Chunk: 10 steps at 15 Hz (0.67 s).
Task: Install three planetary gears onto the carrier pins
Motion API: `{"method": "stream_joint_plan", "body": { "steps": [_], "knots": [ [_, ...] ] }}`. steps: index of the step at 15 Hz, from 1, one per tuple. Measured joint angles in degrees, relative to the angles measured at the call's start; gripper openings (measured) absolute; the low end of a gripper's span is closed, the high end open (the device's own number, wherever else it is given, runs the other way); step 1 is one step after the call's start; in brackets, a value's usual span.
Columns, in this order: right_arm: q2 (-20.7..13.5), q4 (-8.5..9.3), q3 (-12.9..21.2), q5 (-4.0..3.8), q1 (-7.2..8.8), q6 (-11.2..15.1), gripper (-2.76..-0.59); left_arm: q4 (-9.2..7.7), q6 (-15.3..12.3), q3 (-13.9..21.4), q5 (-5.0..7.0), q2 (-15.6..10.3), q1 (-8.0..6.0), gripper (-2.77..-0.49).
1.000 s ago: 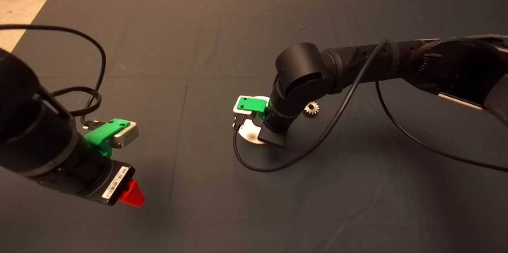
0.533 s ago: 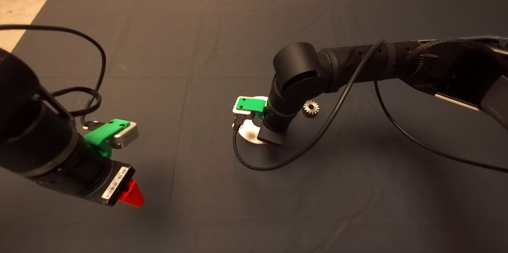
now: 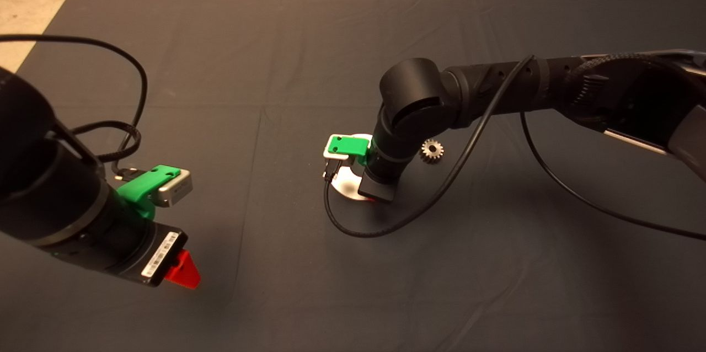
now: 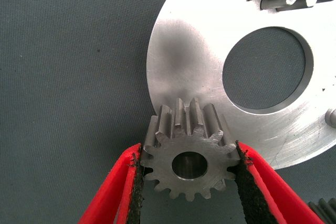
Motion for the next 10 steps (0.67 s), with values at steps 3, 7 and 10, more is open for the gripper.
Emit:
{"method": "stream_joint_plan", "body": {
  "steps": [3, 7, 10],
  "knots": [
    [0.0, 0.0, 0.0, 0.06, 0.04, 0.0, -2.2, 0.02, 0.0, 0.0, 0.0, 0.0, 0.0, -1.09],
    [0.0, 0.0, 0.5, 0.11, 0.03, 0.0, -2.07, 0.0, 0.0, 0.0, 0.0, 0.0, 0.0, -1.09],
    [-0.1, 0.02, 2.4, 0.06, 0.42, 0.9, -1.93, 0.0, 0.0, 0.0, 0.0, -0.2, 0.0, -1.09]
  ]
}}
